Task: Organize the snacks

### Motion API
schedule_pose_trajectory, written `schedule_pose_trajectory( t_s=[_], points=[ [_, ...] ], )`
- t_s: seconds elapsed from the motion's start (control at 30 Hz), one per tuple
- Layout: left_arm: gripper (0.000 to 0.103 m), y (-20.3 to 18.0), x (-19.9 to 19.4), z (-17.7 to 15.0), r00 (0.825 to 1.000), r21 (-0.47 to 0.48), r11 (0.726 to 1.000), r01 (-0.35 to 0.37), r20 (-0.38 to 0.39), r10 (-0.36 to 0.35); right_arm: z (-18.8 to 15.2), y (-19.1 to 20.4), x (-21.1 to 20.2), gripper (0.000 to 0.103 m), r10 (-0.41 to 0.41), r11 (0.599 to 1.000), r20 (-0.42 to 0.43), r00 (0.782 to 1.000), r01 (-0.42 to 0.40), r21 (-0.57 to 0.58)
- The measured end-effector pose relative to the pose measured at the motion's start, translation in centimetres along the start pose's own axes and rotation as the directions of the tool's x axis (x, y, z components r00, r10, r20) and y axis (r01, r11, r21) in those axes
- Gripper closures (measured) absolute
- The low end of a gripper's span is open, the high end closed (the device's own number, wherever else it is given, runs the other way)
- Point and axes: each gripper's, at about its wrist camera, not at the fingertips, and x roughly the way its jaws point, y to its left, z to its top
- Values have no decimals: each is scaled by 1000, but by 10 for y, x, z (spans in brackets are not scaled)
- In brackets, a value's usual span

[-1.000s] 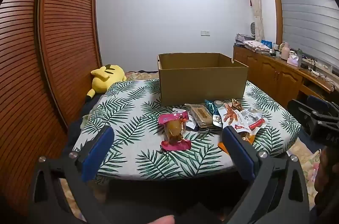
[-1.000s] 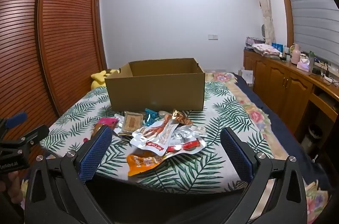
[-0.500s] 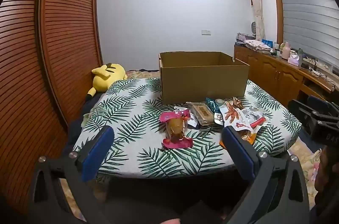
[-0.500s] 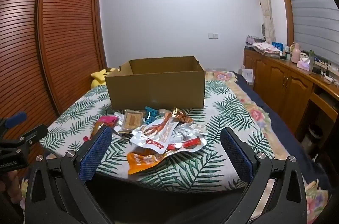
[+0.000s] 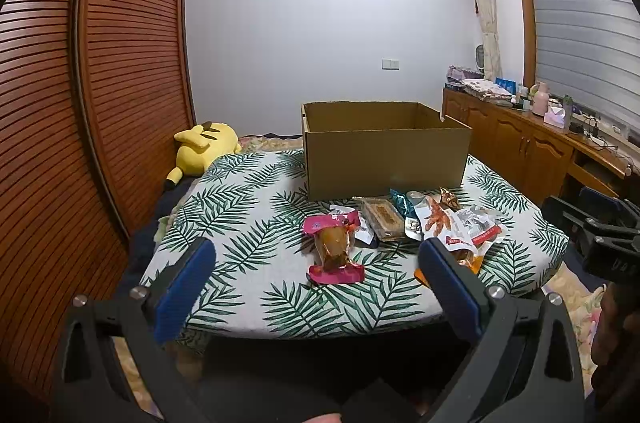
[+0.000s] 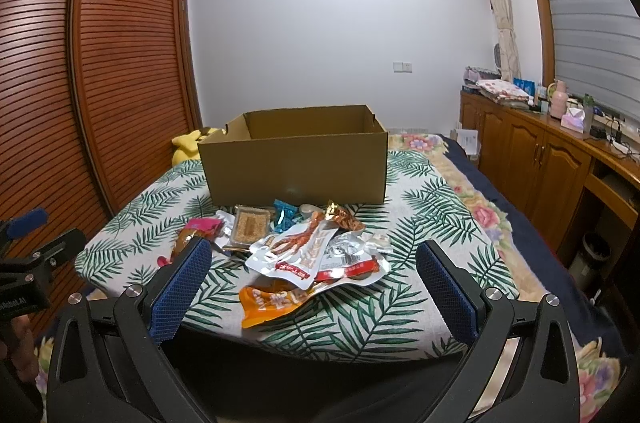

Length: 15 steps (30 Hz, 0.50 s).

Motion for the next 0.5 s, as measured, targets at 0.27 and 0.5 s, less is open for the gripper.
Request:
schedule_pose_trajectory(
  t_s=[0.27, 0.5],
  points=[
    [1, 0, -2, 4, 1000, -3, 1000, 5, 4, -5, -1, 1, 0, 0, -2, 1000, 0, 1000, 2, 0],
    [1, 1, -4, 6, 1000, -2, 1000, 6, 9, -6, 0, 1, -1, 0, -5, 1000, 1, 1000, 5, -1]
  ],
)
